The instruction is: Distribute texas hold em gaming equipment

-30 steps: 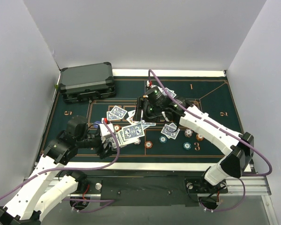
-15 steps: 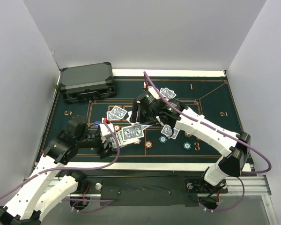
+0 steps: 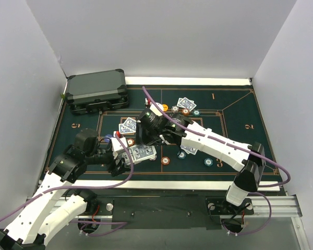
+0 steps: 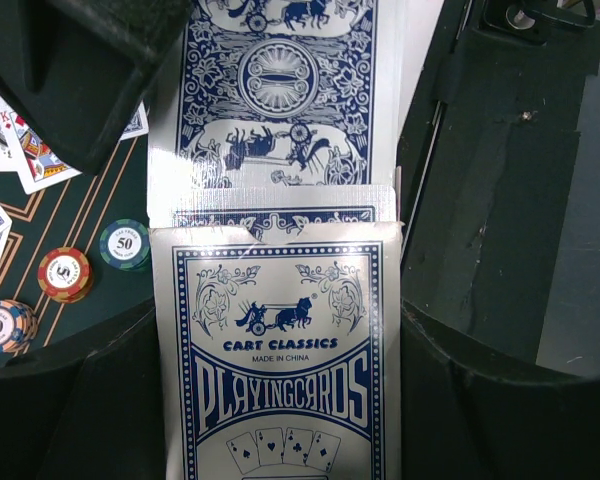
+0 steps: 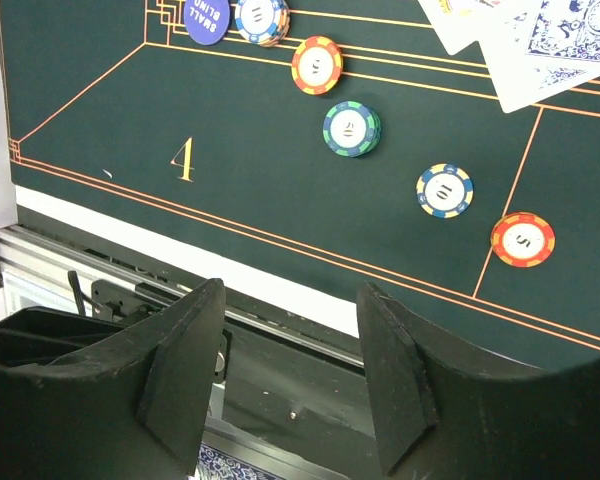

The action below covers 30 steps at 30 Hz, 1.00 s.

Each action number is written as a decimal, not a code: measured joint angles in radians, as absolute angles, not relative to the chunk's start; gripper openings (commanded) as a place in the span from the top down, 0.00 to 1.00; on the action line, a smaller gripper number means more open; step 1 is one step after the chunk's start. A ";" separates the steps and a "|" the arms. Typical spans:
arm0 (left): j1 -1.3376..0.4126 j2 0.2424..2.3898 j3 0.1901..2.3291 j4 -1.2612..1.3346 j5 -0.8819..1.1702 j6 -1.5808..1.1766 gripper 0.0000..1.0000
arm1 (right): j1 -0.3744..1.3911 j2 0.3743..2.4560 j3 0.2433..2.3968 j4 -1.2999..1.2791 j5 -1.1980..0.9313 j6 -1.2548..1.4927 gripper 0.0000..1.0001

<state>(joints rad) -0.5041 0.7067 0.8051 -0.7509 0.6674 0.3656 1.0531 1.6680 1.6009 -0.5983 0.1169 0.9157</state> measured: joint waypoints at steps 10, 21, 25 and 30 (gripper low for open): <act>-0.504 0.709 0.775 -0.739 0.667 0.369 1.00 | 1.083 1.709 1.626 -0.603 0.117 0.924 0.51; -0.504 0.675 0.643 -0.644 0.637 0.387 1.00 | 1.097 1.748 1.602 -0.570 0.107 0.953 0.43; -0.501 0.633 0.561 -0.604 0.602 0.404 1.00 | 1.036 1.723 1.526 -0.564 0.113 0.942 0.37; -0.476 0.612 0.486 -0.543 0.568 0.423 1.00 | 0.886 1.623 1.453 -0.590 0.161 0.919 0.31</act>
